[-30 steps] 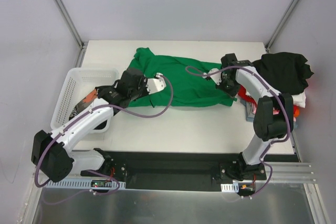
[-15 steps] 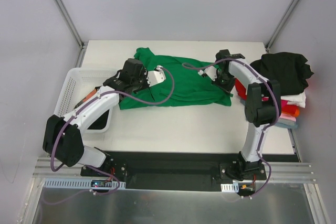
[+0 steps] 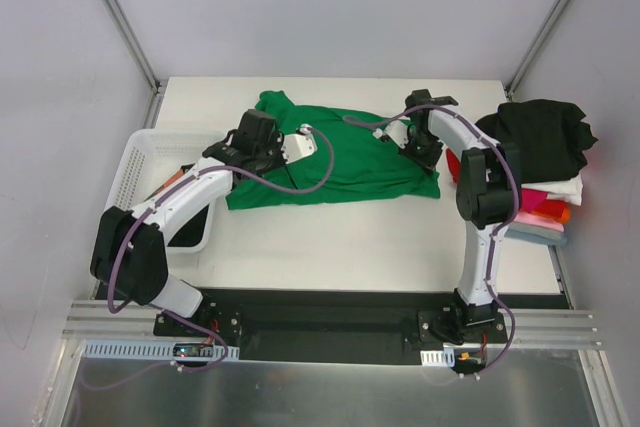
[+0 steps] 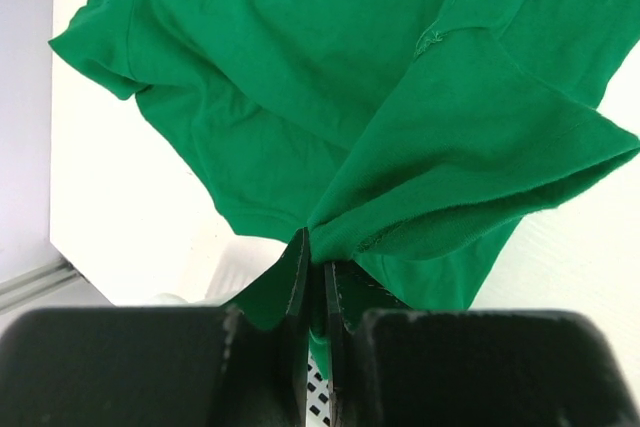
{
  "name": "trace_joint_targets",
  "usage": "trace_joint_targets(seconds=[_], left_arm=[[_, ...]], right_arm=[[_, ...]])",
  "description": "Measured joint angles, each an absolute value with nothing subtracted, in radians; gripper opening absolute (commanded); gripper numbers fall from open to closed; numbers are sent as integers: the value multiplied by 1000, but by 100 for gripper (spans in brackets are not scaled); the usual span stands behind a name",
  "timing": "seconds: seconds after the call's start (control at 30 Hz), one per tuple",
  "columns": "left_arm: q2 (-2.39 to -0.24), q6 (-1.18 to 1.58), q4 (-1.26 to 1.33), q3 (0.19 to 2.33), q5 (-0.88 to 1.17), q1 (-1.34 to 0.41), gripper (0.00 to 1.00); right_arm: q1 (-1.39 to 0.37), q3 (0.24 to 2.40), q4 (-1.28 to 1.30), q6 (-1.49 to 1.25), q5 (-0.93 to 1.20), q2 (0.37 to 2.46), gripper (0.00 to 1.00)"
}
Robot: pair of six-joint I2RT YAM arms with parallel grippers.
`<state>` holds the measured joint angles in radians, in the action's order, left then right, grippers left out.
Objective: Fold and stack the t-shirts
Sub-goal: Fold the flattened tshirt in 1/3 of the way
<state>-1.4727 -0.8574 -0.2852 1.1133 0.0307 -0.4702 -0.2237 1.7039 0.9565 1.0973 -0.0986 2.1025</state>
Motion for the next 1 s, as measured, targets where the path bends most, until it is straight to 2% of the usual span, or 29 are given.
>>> trace_joint_targets(seconds=[0.9,1.0], left_arm=[[-1554,-873,-266,1172,44,-404,0],[-1562,-876,-266,1172,44,-404,0]], right_arm=[[-206,1737,954,1120,-139,2135,4],[-206,1752,954,1120,-144,2135,6]])
